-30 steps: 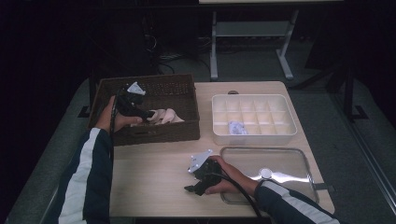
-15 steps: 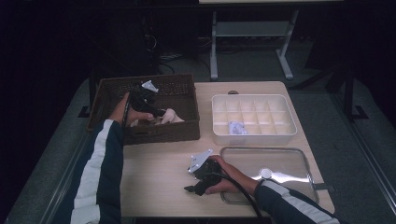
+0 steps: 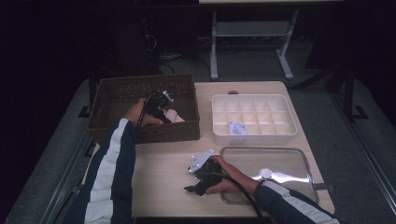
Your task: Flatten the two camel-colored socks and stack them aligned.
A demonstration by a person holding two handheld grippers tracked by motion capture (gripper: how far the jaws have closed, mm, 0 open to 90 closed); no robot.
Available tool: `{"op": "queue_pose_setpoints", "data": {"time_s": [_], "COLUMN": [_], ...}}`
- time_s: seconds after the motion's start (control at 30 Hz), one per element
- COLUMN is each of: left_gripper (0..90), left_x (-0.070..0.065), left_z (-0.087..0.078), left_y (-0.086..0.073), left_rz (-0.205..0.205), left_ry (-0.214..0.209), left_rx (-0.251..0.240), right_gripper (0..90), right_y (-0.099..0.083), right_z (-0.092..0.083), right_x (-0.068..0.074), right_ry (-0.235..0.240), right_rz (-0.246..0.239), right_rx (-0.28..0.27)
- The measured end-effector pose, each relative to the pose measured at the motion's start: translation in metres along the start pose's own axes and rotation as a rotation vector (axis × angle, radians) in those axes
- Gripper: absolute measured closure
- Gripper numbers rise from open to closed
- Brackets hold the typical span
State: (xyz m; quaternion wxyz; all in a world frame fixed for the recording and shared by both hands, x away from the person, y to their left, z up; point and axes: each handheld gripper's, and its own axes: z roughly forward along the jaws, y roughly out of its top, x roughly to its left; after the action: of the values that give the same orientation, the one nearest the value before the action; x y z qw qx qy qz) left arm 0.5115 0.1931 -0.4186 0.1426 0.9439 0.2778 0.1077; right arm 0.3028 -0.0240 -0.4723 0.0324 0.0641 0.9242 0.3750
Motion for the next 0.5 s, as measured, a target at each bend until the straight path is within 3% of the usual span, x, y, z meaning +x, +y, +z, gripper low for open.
{"op": "queue_pose_setpoints", "data": {"time_s": [0.07,0.13,0.3,0.5], "left_gripper": [65.0,79.0,82.2,82.6], "left_x": [0.000,0.003,0.009,0.013], "left_z": [-0.003,-0.009,-0.027,-0.045], "left_y": [0.000,-0.002,-0.006,-0.012], "left_rz": [0.009,-0.009,-0.048,-0.105], "left_ry": [0.016,0.038,0.078,0.121], "left_rx": [-0.013,-0.058,-0.195,-0.311], "right_gripper": [27.2,27.2,26.9,26.9], "right_y": [0.000,-0.001,-0.001,-0.001], "right_z": [0.000,-0.001,-0.001,-0.001], "right_x": [0.000,0.001,0.000,0.001], "right_ry": [-0.001,0.001,0.001,0.001], "right_rz": [0.002,0.008,0.005,0.008], "right_rx": [0.000,0.005,0.001,0.002]}}
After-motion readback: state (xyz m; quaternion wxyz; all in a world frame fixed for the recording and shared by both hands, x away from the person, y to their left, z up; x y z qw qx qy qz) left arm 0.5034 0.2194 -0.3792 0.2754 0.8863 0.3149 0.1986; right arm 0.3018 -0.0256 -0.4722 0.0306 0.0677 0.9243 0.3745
